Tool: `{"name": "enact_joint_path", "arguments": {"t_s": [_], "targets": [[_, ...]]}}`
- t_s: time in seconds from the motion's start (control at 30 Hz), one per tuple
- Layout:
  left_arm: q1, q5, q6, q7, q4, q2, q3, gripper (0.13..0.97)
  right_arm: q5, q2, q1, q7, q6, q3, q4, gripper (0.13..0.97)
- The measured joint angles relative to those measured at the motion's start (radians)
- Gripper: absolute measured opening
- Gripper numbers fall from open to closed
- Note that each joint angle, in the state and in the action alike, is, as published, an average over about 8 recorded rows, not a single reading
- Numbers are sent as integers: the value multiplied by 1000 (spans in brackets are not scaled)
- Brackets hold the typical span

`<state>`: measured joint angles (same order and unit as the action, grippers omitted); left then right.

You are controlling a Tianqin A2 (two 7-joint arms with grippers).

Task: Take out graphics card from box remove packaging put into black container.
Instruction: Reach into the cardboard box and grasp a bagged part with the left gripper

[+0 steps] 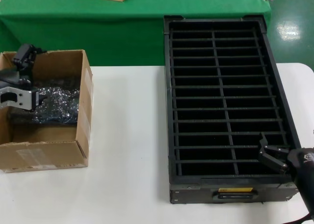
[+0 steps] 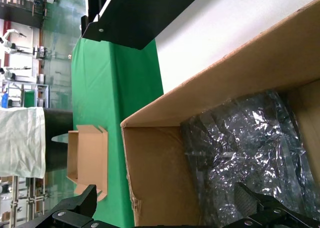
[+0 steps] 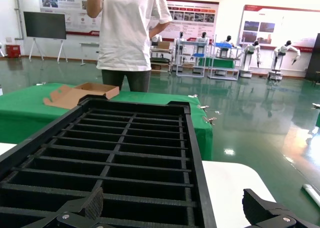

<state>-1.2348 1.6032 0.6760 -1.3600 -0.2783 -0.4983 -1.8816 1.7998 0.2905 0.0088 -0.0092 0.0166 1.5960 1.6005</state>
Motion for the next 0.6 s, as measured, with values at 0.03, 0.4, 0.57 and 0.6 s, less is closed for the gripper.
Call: {"name": "enact_joint_path", "arguments": {"t_s": [0.03,0.4,0.57,0.6], "targets": [[0,-1,0,0,0,0,1,966,0,0,0,0,0,0,0,966],[-19,-41,141,-104,132,-40,-28,966,0,0,0,0,0,0,0,966],[-33,-54,169,-147,195,-47,-36,966,0,0,0,0,0,0,0,966],[-35,-55,169,-151,203,-47,-36,966,0,0,0,0,0,0,0,966]]}}
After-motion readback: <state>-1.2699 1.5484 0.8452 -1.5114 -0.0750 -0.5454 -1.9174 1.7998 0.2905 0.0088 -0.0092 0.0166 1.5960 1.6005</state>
